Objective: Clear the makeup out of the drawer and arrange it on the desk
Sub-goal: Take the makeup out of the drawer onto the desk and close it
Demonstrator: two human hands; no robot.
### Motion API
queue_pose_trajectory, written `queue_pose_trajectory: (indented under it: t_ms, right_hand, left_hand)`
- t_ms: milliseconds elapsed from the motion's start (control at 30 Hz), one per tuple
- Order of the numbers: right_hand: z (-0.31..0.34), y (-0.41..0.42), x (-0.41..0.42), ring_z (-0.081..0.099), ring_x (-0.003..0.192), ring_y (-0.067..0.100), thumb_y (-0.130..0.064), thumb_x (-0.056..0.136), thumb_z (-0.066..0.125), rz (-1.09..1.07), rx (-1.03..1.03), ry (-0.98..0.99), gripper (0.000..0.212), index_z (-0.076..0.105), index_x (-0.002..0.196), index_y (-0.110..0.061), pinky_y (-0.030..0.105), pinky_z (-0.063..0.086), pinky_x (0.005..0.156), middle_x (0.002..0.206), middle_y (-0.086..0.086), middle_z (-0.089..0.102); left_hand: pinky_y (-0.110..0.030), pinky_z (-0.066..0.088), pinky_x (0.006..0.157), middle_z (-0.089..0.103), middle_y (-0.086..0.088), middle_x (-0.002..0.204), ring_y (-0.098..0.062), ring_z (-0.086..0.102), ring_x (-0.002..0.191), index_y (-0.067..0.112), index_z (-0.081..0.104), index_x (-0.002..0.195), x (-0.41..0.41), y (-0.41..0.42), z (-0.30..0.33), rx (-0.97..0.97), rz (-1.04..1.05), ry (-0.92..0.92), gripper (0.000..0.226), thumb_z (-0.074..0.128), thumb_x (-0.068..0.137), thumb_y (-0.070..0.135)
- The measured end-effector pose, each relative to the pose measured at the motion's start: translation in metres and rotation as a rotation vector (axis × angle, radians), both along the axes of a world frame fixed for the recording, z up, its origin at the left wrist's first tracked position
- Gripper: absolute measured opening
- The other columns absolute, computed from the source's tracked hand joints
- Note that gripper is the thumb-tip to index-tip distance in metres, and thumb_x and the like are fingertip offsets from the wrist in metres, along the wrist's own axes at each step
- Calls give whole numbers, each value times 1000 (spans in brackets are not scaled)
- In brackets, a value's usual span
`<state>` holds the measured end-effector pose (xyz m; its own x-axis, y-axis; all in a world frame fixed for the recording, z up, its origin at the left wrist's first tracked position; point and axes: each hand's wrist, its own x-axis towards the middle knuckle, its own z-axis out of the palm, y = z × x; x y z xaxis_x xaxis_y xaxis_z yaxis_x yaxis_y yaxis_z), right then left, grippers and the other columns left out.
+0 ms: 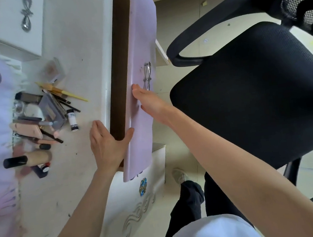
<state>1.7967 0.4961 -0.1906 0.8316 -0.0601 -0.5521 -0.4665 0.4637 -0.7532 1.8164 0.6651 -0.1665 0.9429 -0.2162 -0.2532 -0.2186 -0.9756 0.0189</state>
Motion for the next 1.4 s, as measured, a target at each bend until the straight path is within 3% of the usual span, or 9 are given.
queue_pose_trajectory:
  t_ms: [167, 500, 633, 767, 900, 967, 1133, 1267, 1400]
  right_hand:
    - [3, 8, 25, 8, 145, 12, -33, 103, 23, 75, -44, -39, 50, 16, 149, -16, 35, 13, 118, 158, -7, 8]
    - [-7, 29, 44, 8, 145, 12, 0, 95, 30, 99, -55, -49, 60, 13, 150, -18, 29, 12, 115, 158, -7, 5]
    - [8, 32, 38, 15, 144, 21, -5, 97, 32, 217, -216, -45, 58, 8, 150, -10, 23, 21, 108, 158, 4, 10]
    - [43, 32, 20, 42, 126, 26, -14, 98, 37, 406, -440, 6, 45, 31, 142, -8, 28, 35, 94, 136, 10, 45]
    - [70, 45, -11, 28, 139, 22, -22, 99, 40, 624, -737, -21, 53, 21, 148, -13, 28, 23, 108, 153, 6, 26]
    - [85, 55, -24, 23, 141, 20, -24, 100, 40, 775, -886, -51, 55, 17, 149, -14, 27, 18, 111, 155, 4, 20]
    - [123, 116, -51, 10, 145, 22, -41, 99, 36, 1107, -1430, -391, 62, 8, 150, -22, 41, 12, 117, 159, 3, 1]
    - [154, 207, -70, 4, 146, 21, -45, 97, 39, 1181, -1451, -688, 64, 9, 150, -25, 44, 3, 116, 159, 0, -1]
    - [182, 319, -97, 2, 146, 20, -49, 96, 35, 1335, -1371, -946, 64, 9, 150, -26, 44, 0, 117, 159, -1, 0]
  left_hand:
    - [-49, 33, 94, 34, -18, 135, -35, 29, 123, 6, 32, 138, 19, 1, 2, -20, -3, -99, 76, 65, 79, 43]
    - [-49, 36, 85, 40, -19, 123, -37, 36, 114, 6, 44, 127, 27, 1, -3, 37, -35, -157, 50, 62, 85, 25]
    - [-48, 37, 85, 40, -19, 124, -36, 35, 115, 5, 42, 128, 25, 2, 0, 20, -46, -151, 48, 58, 86, 21]
    - [-45, 30, 102, 38, -23, 137, -40, 35, 126, 2, 37, 136, 22, 23, 4, -117, -155, 11, 58, 56, 85, 21]
    - [-46, 21, 111, 29, -22, 147, -41, 25, 136, 9, 33, 142, -1, 53, 29, -227, -125, 153, 62, 53, 87, 29]
    - [-46, 18, 112, 30, -20, 147, -40, 21, 138, 9, 37, 140, -24, 79, 45, -301, -66, 97, 60, 50, 87, 32]
    - [-37, 10, 114, 24, -7, 152, -31, 12, 142, 18, 35, 142, -105, 172, 80, -389, 189, -5, 79, 21, 76, 59]
    - [-50, 22, 110, 36, -15, 146, -38, 25, 137, 12, 44, 136, -173, 264, 104, -421, 510, -173, 80, 24, 83, 68]
    - [-46, 14, 113, 28, -11, 151, -33, 19, 141, 15, 36, 141, -250, 345, 133, -397, 746, -316, 83, 20, 82, 72]
